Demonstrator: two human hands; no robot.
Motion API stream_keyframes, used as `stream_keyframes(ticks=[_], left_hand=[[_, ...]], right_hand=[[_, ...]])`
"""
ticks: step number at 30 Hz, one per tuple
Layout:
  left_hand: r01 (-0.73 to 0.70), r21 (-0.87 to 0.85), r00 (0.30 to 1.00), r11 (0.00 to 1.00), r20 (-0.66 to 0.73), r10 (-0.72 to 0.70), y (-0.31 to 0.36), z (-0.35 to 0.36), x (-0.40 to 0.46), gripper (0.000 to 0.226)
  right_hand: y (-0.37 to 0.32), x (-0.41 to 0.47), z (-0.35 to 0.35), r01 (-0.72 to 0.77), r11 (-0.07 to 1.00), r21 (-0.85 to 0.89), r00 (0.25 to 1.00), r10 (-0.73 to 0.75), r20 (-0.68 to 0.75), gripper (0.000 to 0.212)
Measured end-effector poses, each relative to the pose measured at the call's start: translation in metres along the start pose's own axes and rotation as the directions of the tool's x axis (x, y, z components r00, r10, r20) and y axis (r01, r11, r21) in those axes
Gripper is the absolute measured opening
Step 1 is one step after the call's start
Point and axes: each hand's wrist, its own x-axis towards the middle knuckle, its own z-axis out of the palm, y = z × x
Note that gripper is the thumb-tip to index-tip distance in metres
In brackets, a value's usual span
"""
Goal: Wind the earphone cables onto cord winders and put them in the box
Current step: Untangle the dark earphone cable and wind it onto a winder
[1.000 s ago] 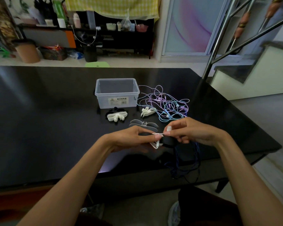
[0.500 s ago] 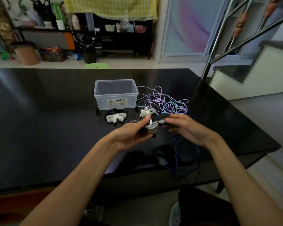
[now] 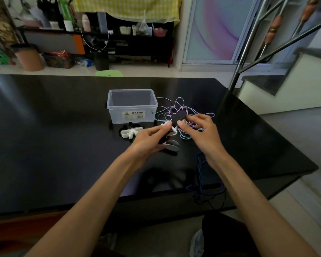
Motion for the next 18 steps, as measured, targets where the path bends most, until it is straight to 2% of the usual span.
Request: stream_keyframes(ticks=[1, 3, 5, 6, 8, 11, 15, 18], left_hand=[[-0.027, 0.067, 0.998, 0.997, 0.061, 0.023, 0.004, -0.005, -0.002, 0.024], [-0.085, 0.188, 0.98, 0.979, 0.191, 0.048, 0.011, -0.018, -0.006, 0.028], [-0.118, 0.345, 0.947, 0.931, 0.32, 0.001, 0.013, -0.026, -0.011, 0.039], [-0.124, 0.413, 0.928, 0.903, 0.369, -0.042, 0.013, -0.026, -0.013, 0.04], [-0.115, 0.456, 0.905, 0.882, 0.415, -0.097, 0.013, -0.022, -0.018, 0.034], [-0.13, 0.457, 0.901, 0.88, 0.426, -0.088, 0.013, -0.021, -0.019, 0.031], [-0.121, 0.517, 0.872, 0.847, 0.464, -0.159, 0.012, -0.025, -0.018, 0.025], [-0.132, 0.555, 0.848, 0.821, 0.493, -0.197, 0.011, -0.024, -0.018, 0.013]], right_hand=[[-0.002, 0.001, -0.008, -0.005, 1.0, 0.022, 0.999, 0.004, 0.054, 0.028], [-0.004, 0.002, -0.027, 0.037, 0.998, -0.045, 0.962, -0.023, 0.273, 0.039], [-0.009, 0.0, -0.04, 0.089, 0.984, -0.152, 0.872, -0.003, 0.49, 0.036], [-0.011, -0.002, -0.042, 0.115, 0.975, -0.192, 0.836, 0.01, 0.549, 0.033], [-0.014, -0.004, -0.043, 0.165, 0.958, -0.234, 0.803, 0.007, 0.596, 0.029], [-0.016, -0.005, -0.042, 0.199, 0.945, -0.259, 0.787, 0.003, 0.617, 0.027], [-0.014, -0.006, -0.043, 0.251, 0.912, -0.323, 0.771, 0.013, 0.636, 0.033], [-0.014, -0.008, -0.042, 0.287, 0.889, -0.358, 0.732, 0.037, 0.68, 0.038]])
